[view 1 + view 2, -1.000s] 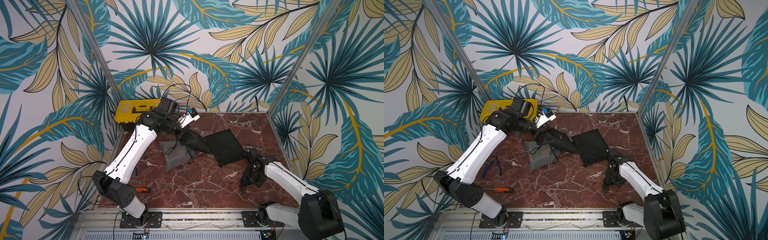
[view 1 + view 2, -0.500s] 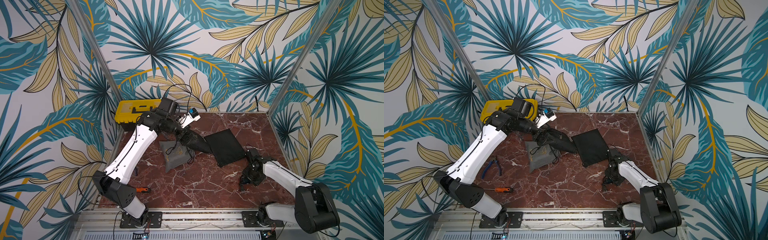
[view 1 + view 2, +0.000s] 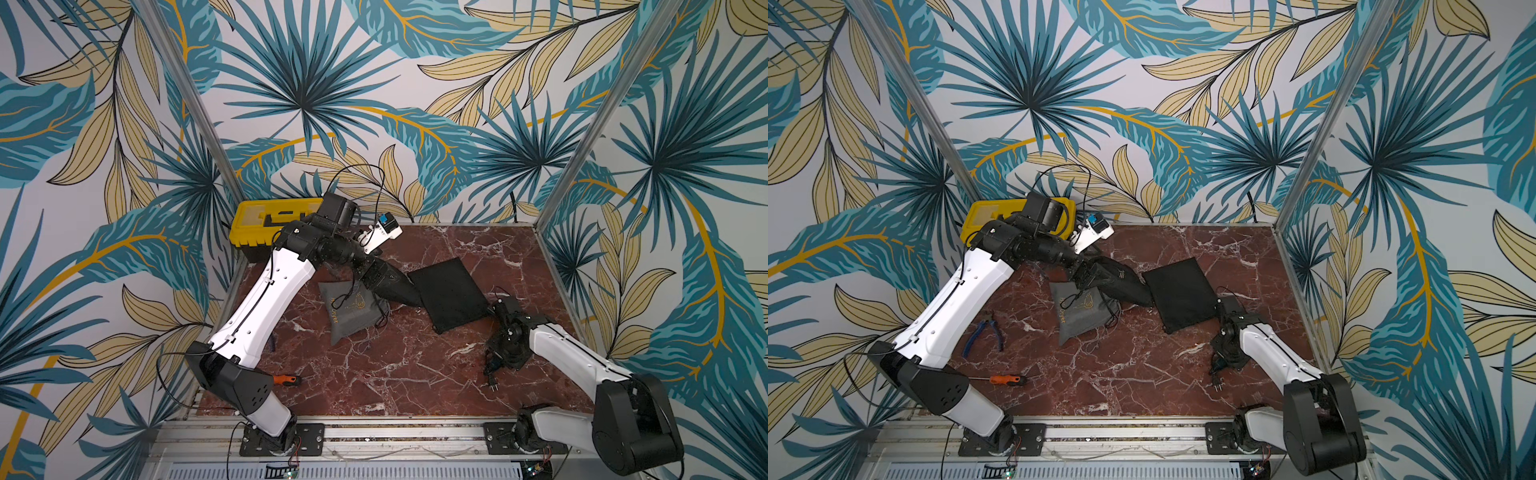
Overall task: Pack away hair dryers
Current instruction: Pick up the hair dryer from the center of the board.
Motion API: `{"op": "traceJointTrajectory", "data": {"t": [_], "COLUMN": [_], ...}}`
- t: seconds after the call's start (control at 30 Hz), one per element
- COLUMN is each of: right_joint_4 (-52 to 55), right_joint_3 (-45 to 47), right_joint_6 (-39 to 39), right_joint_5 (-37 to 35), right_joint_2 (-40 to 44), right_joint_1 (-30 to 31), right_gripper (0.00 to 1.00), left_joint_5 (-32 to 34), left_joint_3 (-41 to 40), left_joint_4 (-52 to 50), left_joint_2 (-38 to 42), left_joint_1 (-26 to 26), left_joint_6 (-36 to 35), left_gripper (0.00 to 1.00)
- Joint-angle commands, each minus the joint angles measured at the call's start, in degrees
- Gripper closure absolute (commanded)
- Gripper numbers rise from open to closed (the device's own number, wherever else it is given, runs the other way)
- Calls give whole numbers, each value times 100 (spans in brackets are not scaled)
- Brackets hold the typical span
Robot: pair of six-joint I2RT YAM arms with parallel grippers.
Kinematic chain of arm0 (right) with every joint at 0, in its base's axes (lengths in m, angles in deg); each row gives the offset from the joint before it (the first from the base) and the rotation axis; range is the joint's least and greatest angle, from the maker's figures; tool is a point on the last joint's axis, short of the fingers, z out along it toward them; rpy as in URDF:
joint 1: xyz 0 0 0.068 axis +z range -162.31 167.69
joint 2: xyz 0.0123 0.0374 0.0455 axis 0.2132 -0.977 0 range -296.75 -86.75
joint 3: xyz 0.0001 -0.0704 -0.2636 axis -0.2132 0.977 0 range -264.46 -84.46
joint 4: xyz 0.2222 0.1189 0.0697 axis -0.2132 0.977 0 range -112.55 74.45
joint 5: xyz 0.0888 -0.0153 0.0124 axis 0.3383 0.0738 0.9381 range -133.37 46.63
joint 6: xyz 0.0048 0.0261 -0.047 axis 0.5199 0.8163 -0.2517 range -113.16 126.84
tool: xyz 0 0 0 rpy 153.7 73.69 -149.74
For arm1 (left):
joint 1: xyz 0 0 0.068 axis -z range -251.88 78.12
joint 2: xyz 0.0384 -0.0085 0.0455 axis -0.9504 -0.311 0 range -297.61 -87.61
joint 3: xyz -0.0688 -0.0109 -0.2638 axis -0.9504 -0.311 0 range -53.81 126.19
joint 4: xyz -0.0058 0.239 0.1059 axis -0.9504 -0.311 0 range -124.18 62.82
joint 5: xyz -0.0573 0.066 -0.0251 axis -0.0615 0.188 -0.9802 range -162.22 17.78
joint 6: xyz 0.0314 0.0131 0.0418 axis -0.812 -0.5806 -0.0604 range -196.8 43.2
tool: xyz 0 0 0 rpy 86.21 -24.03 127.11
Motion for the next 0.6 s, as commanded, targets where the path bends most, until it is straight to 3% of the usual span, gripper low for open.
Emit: {"op": "traceJointTrajectory", "data": {"t": [0.0,0.13,0.33,0.57], "right_joint_4": [613,967,854,589], "right_joint_3": [-125,-318,-646,-1703], "right_joint_6": [-196,-538,-1091,-1955], "right_joint_5": [-309,-383,-244,-1310], "right_joint_2": [765,1592,2152,1797], "right_joint_1": [-3,15,331,2132], "right_gripper": [100,100,100,100], "left_joint_5": [-31,-61,-479,-1383], "left_joint_3": [660,1405,2339,2687], "left_joint_4": [108,112,95,97], "left_joint_2": [-166,-454,-927,-1237], "left_joint_1": [11,-23,-270,-638], "left_joint_6": [261,500,952,1268], "left_gripper": [1,0,0,1]}}
